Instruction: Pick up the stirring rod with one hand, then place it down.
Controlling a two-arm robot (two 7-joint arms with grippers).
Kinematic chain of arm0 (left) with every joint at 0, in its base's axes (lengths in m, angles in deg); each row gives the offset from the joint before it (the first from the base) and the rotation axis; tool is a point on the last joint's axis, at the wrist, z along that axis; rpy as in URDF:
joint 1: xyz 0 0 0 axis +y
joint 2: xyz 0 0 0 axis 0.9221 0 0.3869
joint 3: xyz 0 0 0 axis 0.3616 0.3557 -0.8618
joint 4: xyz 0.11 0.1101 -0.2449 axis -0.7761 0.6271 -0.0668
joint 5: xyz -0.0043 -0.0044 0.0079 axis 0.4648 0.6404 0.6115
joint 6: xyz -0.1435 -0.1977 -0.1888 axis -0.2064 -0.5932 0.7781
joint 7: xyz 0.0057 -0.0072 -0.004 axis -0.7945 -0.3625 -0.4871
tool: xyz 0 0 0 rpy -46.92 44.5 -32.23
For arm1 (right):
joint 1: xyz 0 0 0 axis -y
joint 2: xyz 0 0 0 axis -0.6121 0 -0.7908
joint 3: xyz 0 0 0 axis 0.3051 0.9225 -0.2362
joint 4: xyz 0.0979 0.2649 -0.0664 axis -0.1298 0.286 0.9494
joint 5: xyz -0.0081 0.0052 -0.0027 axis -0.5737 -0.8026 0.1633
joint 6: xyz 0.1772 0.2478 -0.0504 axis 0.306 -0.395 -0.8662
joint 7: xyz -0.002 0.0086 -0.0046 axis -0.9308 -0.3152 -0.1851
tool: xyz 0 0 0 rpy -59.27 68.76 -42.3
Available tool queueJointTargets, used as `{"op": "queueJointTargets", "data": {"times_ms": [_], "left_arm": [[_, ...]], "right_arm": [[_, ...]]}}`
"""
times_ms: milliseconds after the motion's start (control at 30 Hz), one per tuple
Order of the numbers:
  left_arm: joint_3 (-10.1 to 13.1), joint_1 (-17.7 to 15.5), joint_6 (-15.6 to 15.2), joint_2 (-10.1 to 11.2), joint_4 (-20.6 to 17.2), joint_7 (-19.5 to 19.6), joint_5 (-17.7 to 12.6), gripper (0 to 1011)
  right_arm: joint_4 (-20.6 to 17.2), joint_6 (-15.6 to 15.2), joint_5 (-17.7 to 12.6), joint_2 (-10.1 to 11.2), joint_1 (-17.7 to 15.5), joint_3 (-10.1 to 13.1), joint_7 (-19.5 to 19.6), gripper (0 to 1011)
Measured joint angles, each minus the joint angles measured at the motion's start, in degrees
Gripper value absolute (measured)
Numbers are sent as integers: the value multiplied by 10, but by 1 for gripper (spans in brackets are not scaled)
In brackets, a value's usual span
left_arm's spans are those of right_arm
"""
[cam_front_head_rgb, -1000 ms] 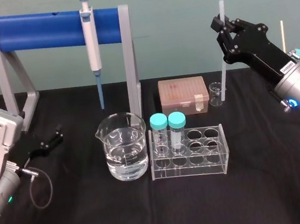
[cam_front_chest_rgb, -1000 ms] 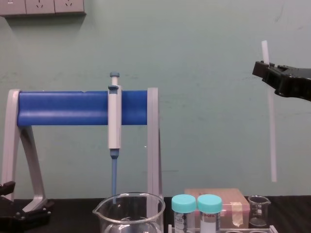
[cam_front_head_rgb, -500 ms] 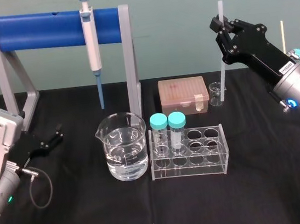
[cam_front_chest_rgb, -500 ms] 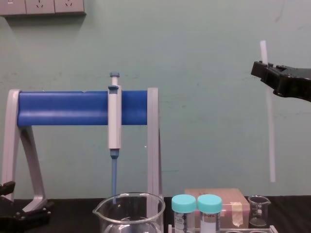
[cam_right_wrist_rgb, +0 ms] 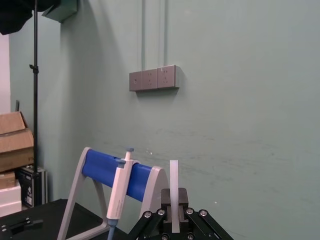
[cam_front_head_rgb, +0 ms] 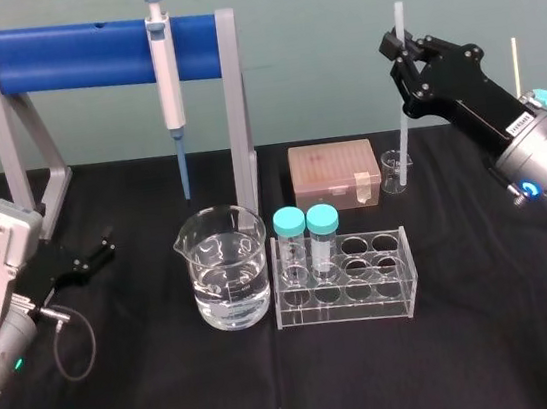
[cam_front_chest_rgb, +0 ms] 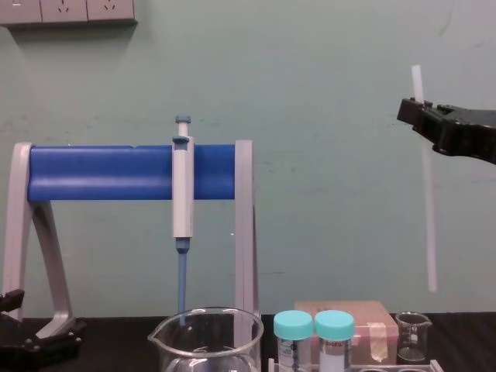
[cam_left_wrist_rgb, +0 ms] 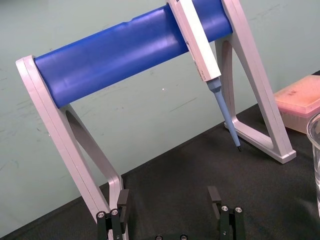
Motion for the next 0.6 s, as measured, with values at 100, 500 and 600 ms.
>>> {"op": "queueJointTargets", "data": {"times_ms": [100,500,600], "left_arm": [[0,0,0,0,0,0,0,1000],[0,0,0,0,0,0,0,1000],[0,0,0,0,0,0,0,1000]], "right_arm": [[0,0,0,0,1,-1,-1,72],[4,-2,0,2,5,-4,-5,72],[6,-2,0,2,6,-5,-7,72]]}}
